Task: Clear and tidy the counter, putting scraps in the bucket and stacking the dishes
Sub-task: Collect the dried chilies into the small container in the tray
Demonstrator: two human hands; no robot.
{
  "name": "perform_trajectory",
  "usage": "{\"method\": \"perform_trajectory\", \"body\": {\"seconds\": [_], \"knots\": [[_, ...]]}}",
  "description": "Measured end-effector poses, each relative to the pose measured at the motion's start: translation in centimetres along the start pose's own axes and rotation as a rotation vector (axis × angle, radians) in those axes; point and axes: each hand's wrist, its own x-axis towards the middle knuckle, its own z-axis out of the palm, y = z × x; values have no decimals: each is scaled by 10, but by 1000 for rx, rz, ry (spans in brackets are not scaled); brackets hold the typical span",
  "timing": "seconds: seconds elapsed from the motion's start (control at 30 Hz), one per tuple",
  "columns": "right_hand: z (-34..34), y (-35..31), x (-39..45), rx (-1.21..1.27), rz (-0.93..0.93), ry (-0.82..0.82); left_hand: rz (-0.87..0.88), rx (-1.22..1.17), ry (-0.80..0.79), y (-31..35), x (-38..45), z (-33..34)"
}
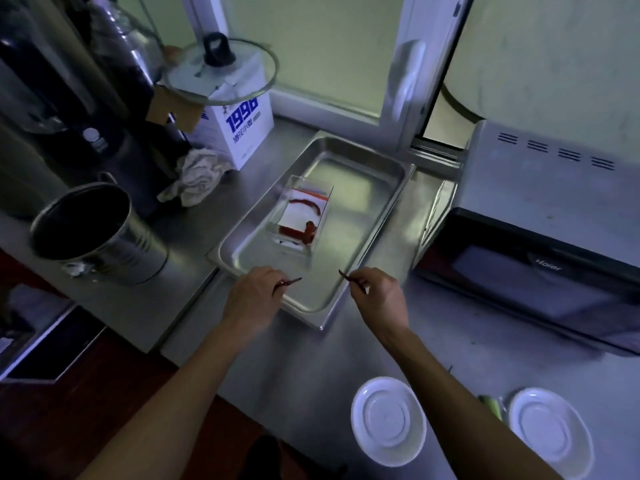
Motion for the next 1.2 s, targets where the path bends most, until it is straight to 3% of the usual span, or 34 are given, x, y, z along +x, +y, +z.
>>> {"method": "perform_trajectory", "body": {"seconds": [0.23, 0.6, 0.9, 1.2], "knots": [[31, -23, 51, -56, 74, 88, 190, -62, -64, -40, 99, -11], [72, -51, 110, -102, 198, 161, 310, 25, -175, -68, 201, 0], [83, -40, 138, -132, 237, 203, 390, 85, -172, -70, 247, 20], [93, -22, 161, -90, 304, 207, 437, 198, -267, -78, 261, 44]]}}
